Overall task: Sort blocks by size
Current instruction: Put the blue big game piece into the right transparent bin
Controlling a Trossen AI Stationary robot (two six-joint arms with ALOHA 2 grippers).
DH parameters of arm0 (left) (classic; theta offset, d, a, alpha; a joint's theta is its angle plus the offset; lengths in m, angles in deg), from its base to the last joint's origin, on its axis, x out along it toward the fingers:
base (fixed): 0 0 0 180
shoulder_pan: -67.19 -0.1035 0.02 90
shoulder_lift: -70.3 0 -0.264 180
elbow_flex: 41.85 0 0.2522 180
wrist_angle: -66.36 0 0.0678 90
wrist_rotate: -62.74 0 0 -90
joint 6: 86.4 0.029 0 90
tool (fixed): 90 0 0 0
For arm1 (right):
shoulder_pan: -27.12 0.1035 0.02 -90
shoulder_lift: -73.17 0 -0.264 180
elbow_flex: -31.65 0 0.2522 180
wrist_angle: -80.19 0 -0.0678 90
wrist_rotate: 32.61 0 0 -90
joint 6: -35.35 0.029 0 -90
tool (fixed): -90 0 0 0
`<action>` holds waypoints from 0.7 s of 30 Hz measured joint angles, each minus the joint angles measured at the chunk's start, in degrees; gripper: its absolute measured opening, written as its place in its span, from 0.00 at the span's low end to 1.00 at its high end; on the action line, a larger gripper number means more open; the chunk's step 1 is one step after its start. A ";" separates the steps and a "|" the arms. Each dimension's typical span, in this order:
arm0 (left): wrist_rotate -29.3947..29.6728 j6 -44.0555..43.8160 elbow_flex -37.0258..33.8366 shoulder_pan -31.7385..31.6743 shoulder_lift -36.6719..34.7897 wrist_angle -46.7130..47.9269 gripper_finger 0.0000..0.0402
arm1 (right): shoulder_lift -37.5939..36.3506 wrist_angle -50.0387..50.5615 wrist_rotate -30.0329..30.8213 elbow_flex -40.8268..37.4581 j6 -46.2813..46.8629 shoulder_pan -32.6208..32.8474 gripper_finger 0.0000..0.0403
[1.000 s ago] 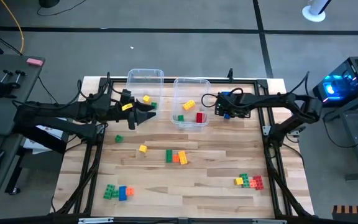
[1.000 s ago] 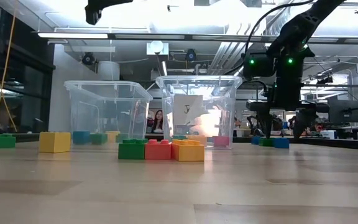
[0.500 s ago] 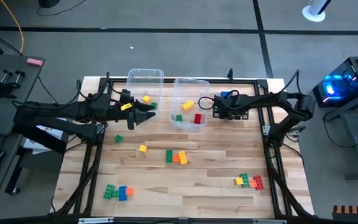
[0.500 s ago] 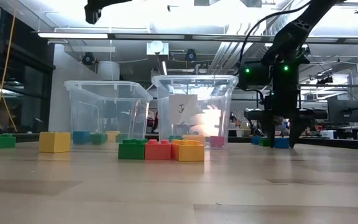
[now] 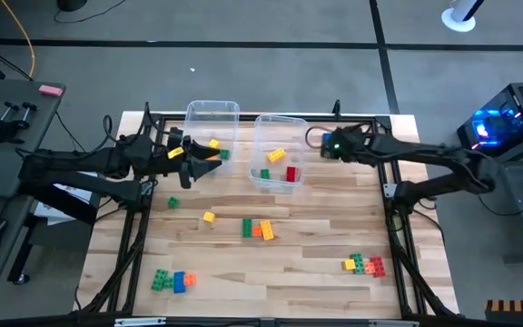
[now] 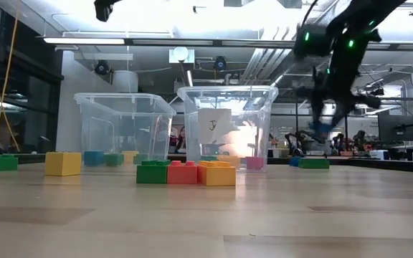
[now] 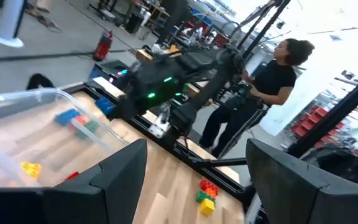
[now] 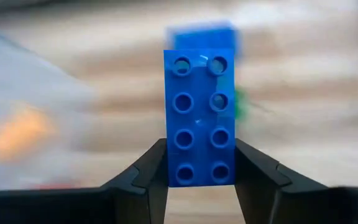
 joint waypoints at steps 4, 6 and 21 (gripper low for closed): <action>2.14 1.33 0.00 -0.17 0.00 -0.04 0.65 | -3.87 -18.77 -0.19 0.04 -2.24 3.05 0.34; 2.37 1.78 0.00 -0.73 0.00 -0.40 0.65 | -3.42 -30.07 -0.35 0.08 -4.80 5.19 0.34; -0.45 1.80 1.21 -5.50 0.00 -2.19 0.65 | 12.46 -30.15 -8.39 13.94 -12.40 11.07 0.34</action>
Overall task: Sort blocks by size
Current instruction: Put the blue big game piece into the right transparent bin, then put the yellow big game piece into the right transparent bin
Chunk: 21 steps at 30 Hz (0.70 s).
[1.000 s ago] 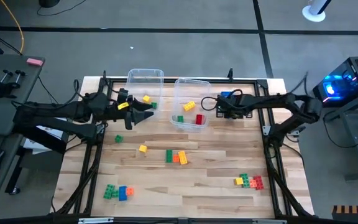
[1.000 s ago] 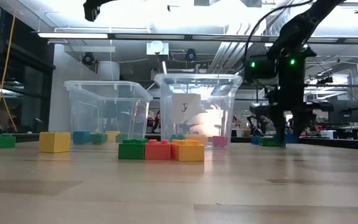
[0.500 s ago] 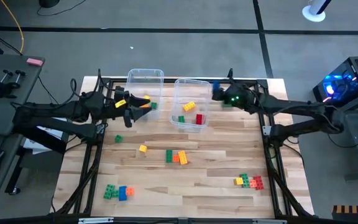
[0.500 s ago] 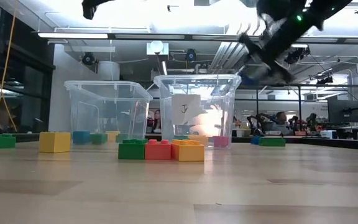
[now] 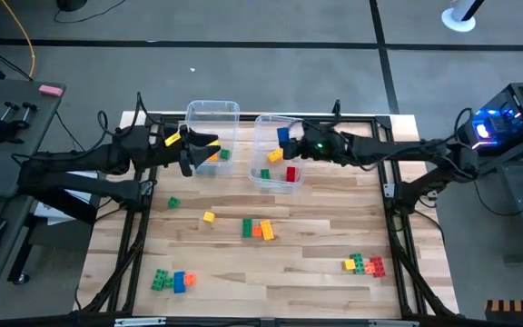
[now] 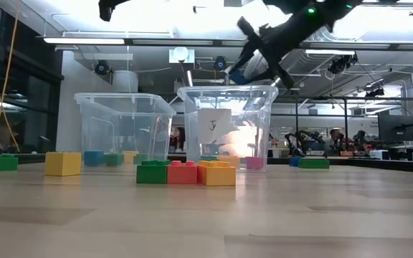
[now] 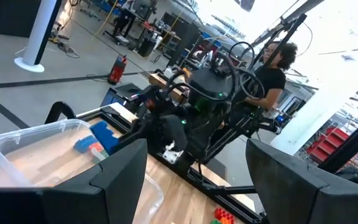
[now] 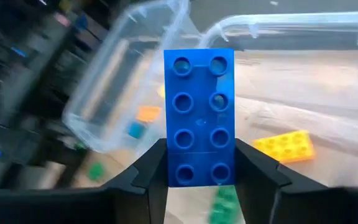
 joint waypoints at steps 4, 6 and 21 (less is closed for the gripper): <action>-0.02 -0.01 0.10 -0.09 -0.09 0.10 0.65 | 4.07 12.95 -0.63 9.12 -8.50 -0.12 0.43; -0.15 0.05 0.10 -0.09 -0.11 0.19 0.65 | 5.79 18.39 0.03 12.68 -10.74 -0.03 0.52; -6.90 15.41 29.47 -17.83 14.96 48.25 0.62 | 3.54 25.20 -0.73 24.45 -18.09 0.38 0.78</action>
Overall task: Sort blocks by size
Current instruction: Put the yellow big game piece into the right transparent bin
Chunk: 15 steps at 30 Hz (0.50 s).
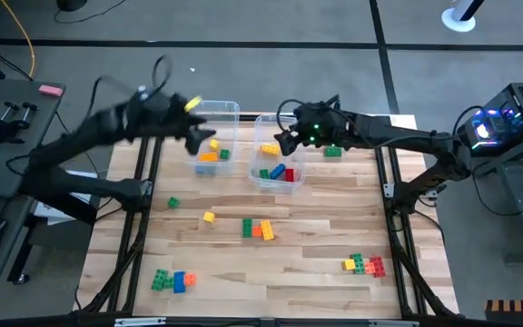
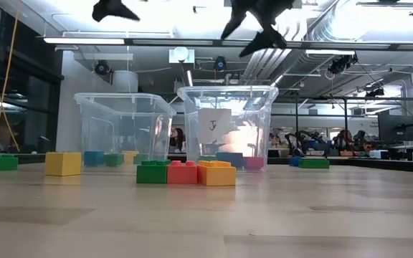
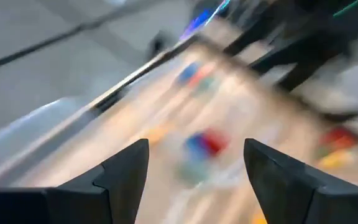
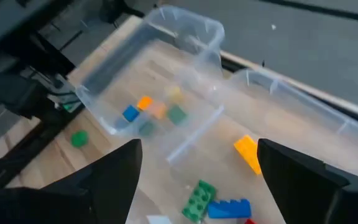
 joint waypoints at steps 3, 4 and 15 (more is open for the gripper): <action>-1.01 8.59 13.30 -8.12 12.51 19.28 0.59 | -0.20 0.14 0.01 0.83 -0.55 0.00 0.78; -1.68 11.72 16.37 -10.49 16.74 24.41 0.59 | -0.28 0.00 0.00 0.89 -0.59 -0.02 0.78; -0.66 25.04 16.36 -14.45 38.68 29.61 0.57 | -0.27 4.22 0.07 -0.19 -0.58 2.15 0.79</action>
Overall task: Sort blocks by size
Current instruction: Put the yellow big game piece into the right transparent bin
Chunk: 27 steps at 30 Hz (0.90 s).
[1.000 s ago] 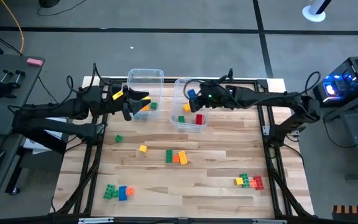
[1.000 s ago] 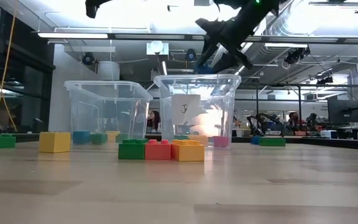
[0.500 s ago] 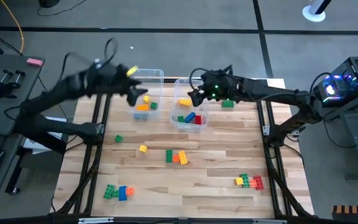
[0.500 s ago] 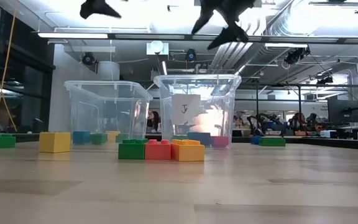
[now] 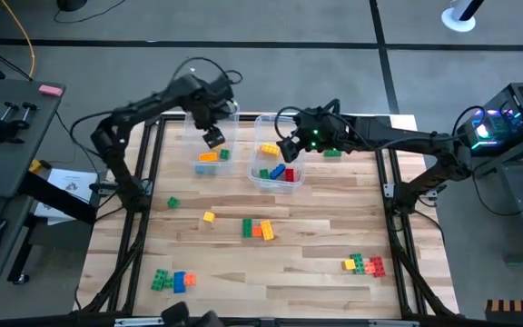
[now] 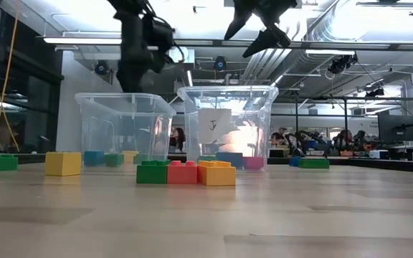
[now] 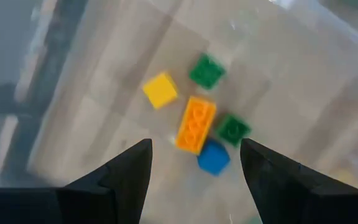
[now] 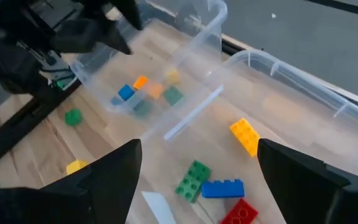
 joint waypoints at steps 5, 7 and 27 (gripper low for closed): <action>3.45 3.03 -3.10 0.47 1.61 -4.54 0.57 | 0.00 0.49 0.02 -0.02 0.00 0.50 0.79; 1.87 7.57 -4.87 0.42 1.35 -5.56 0.57 | 0.00 0.49 0.02 -0.02 0.00 0.50 0.79; 4.46 17.61 -23.65 0.23 -0.46 -22.13 0.57 | 0.02 0.51 0.11 -0.07 2.76 0.34 0.79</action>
